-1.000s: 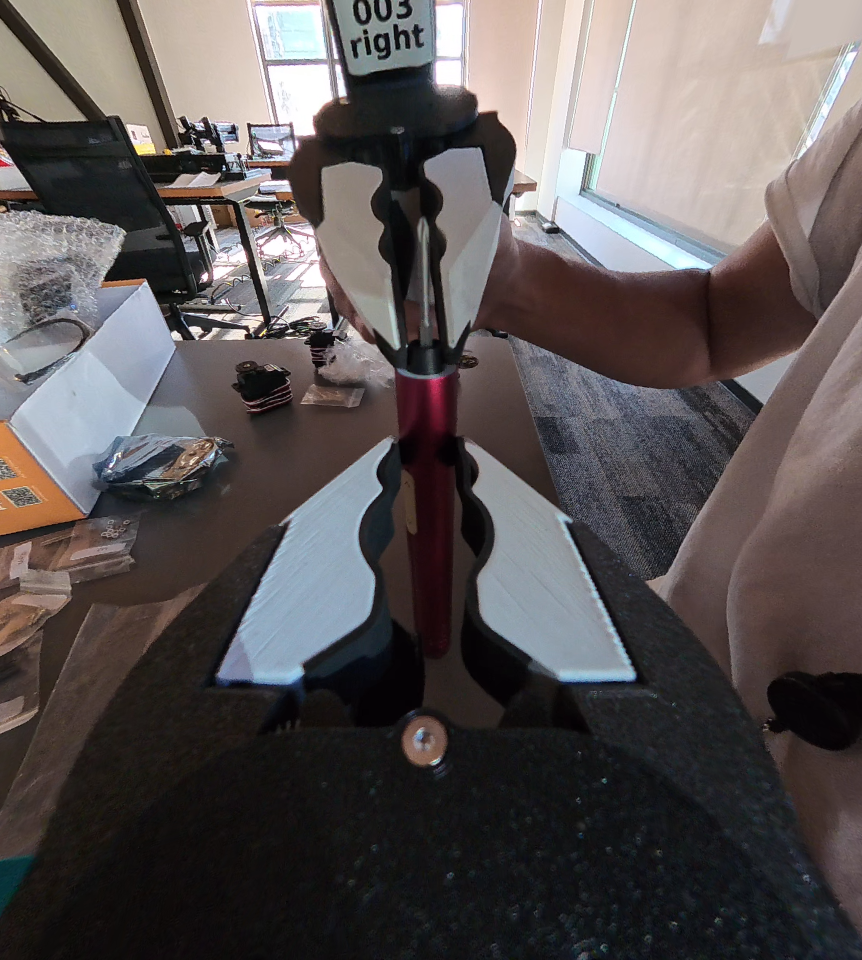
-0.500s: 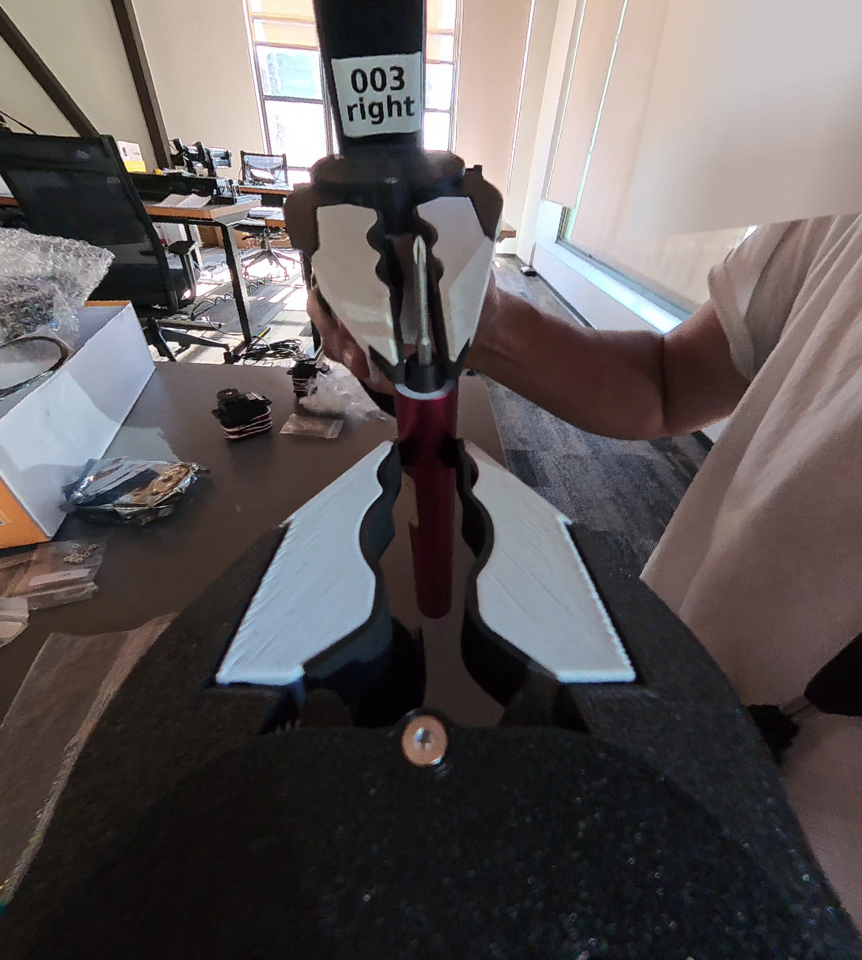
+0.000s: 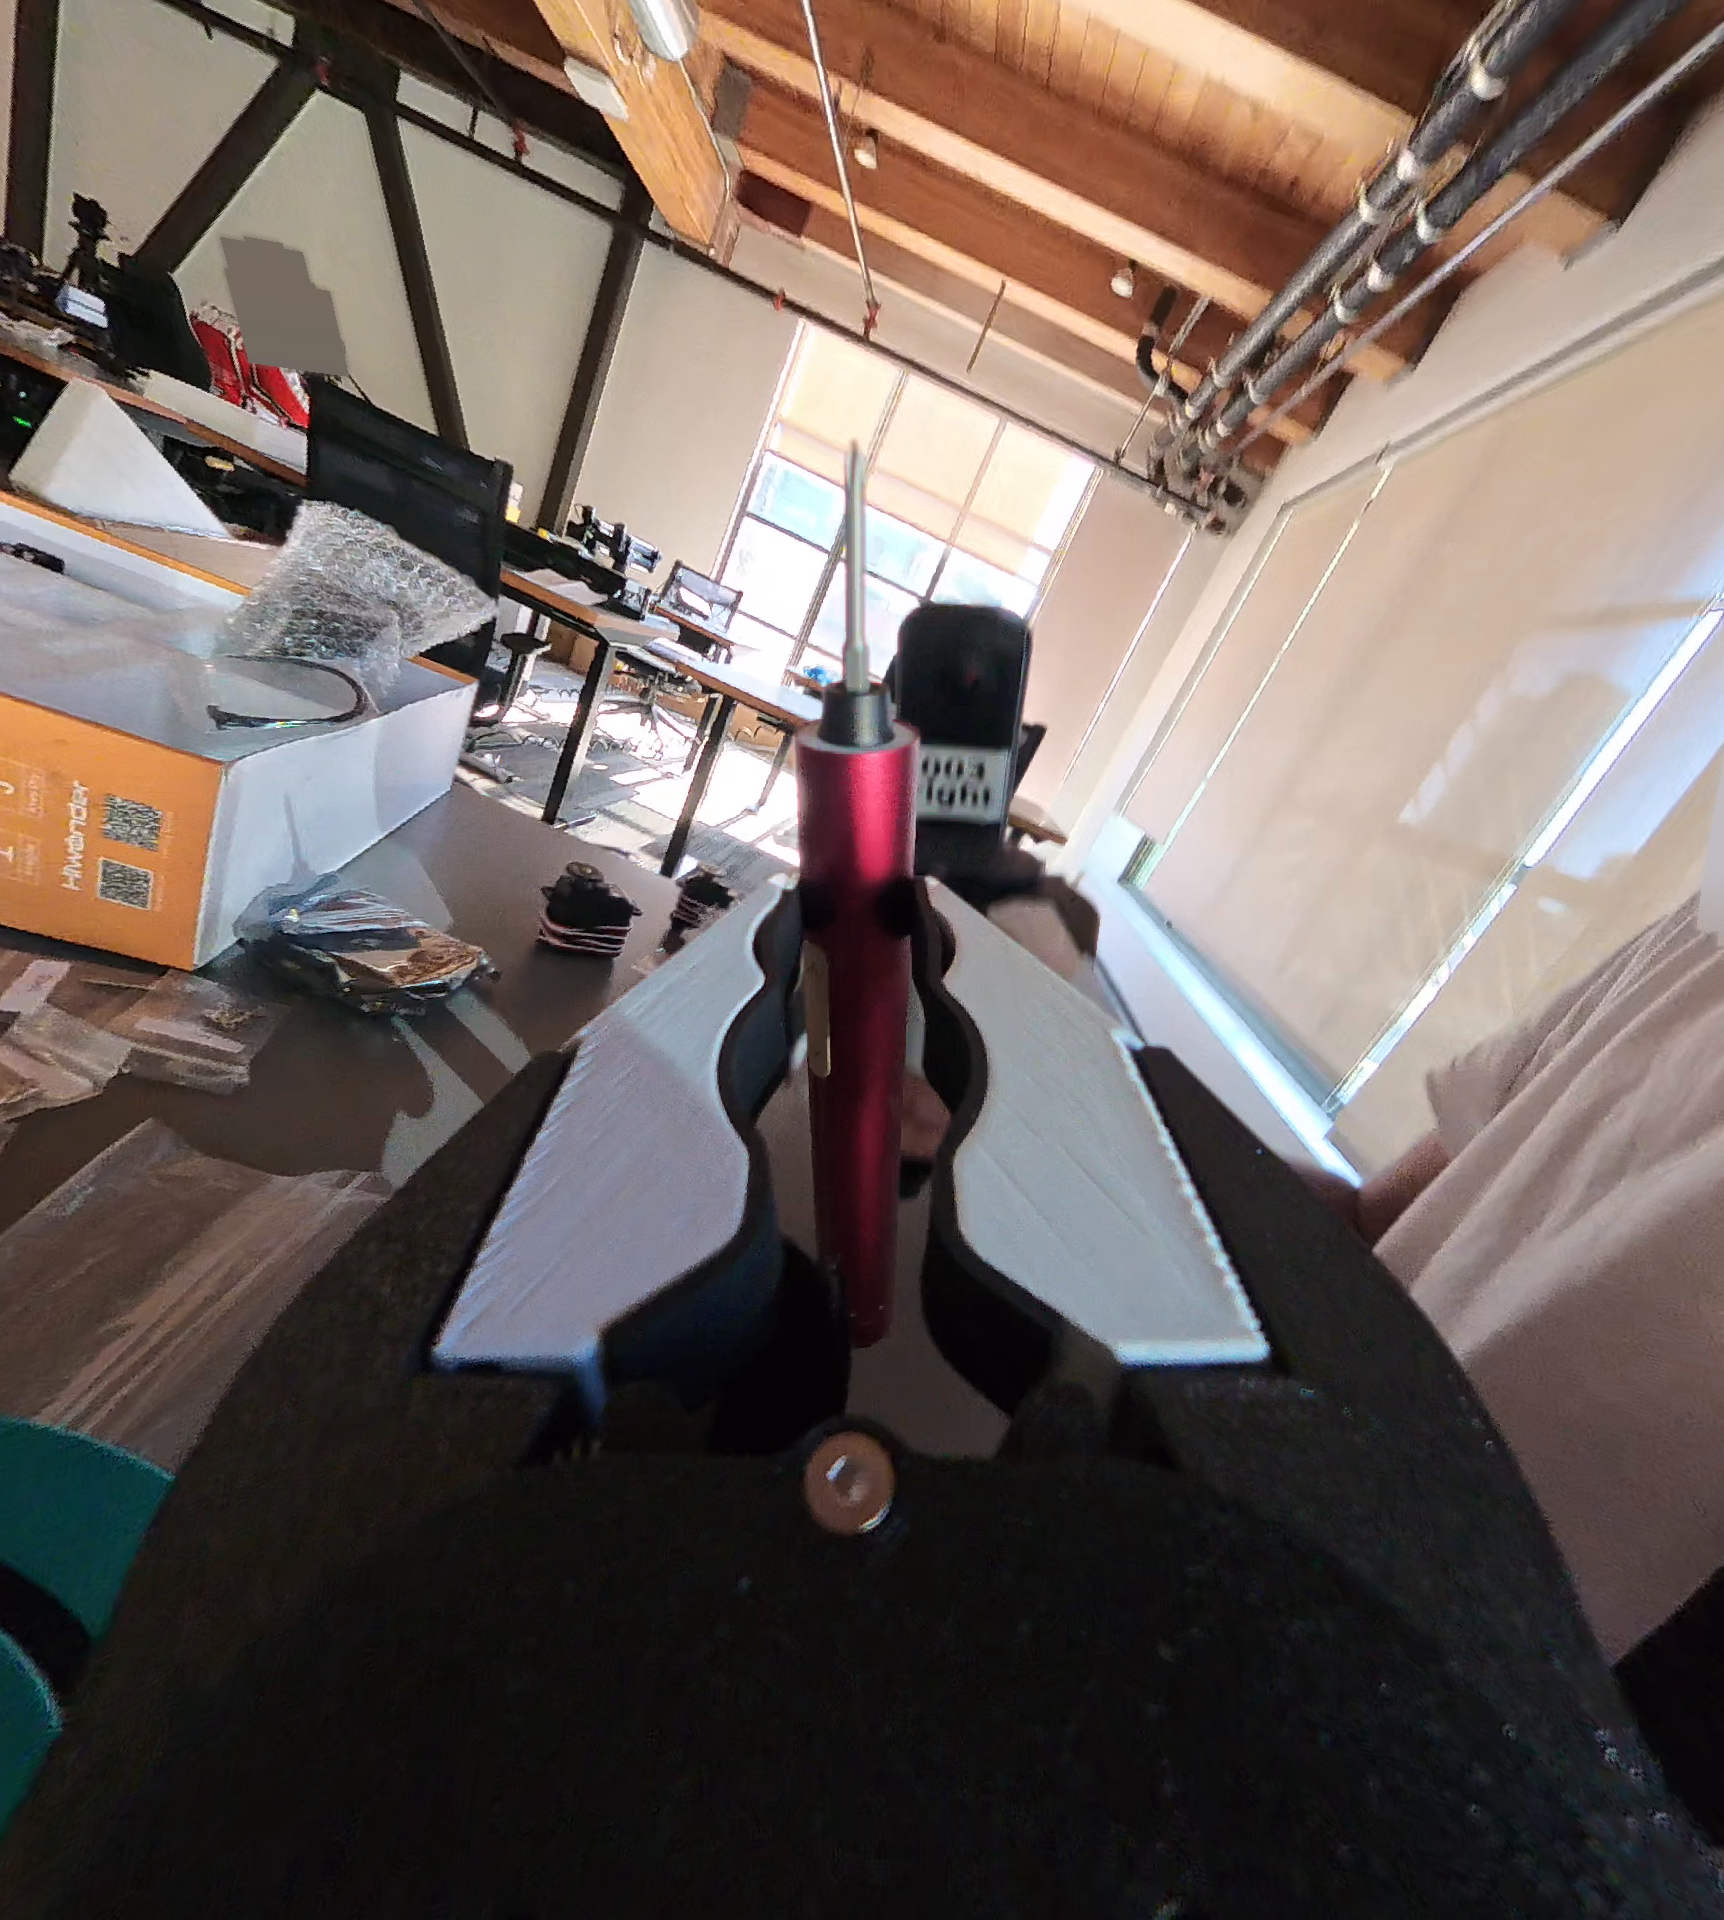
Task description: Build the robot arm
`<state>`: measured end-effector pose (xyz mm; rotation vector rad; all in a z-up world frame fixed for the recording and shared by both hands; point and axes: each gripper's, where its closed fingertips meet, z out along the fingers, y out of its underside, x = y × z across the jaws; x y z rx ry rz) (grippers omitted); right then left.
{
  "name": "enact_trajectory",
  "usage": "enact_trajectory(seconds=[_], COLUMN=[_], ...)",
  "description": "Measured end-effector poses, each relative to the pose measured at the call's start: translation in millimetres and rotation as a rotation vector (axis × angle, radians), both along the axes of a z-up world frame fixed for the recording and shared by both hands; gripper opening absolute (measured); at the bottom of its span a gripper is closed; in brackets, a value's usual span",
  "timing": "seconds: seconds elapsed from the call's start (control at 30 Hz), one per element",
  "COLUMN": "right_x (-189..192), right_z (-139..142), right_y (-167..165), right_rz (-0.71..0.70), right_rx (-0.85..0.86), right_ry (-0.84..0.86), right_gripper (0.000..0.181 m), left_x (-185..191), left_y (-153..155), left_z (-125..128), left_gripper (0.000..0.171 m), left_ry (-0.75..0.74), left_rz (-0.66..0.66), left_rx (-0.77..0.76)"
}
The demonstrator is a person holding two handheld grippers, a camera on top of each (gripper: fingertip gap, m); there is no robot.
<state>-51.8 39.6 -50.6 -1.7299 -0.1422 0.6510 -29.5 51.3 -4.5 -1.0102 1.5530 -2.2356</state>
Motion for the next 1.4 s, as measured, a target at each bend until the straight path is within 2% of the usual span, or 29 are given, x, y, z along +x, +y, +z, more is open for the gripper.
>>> enact_trajectory(seconds=[0.07,0.1,0.13,0.2,0.3,0.5,0.67,0.83,0.9,1.1,1.2,1.4], right_x=[-14,-17,-14,-10,4,8,26,58,66,59,49,41], right_z=[-16,-20,-21,-18,-5,5,9,22,27,30,32,35], right_y=[12,15,17,13,1,-13,-20,-20,-15,-9,-6,-5], right_rz=[-0.013,-0.033,-0.063,-0.066,-0.1,-0.006,0.091,0.183,0.217,0.344,0.396,0.423], right_rx=[-0.018,-0.023,-0.028,-0.056,-0.065,-0.223,-0.393,-0.562,-0.609,-0.717,-0.723,-0.702], right_ry=[0.001,-0.019,-0.039,-0.024,-0.093,-0.449,-0.701,-0.806,-0.839,-0.912,-0.906,-0.932], right_gripper=[0.05,0.03,0.02,0.019,0.019,0.02,0.021,0.021,0.021,0.02,0.02,0.02], left_x=[0,0,-2,-6,-15,-33,-48,-51,-48,-22,-5,14], left_y=[4,6,7,11,19,28,49,64,63,36,16,-2], left_z=[2,3,2,1,-8,-31,-52,-77,-76,-67,-68,-75], left_gripper=[0.018,0.018,0.018,0.019,0.021,0.025,0.03,0.031,0.031,0.041,0.042,0.022], left_ry=[0.012,0.021,0.03,0.035,0.057,0.118,0.158,0.187,0.158,0.046,0.013,-0.018], left_rz=[-0.009,-0.014,-0.025,-0.028,-0.021,-0.007,0.106,0.197,0.219,0.2,0.161,0.146], left_rx=[-0.056,-0.08,-0.091,-0.096,-0.065,-0.034,0.123,0.403,0.509,0.809,0.896,0.939])
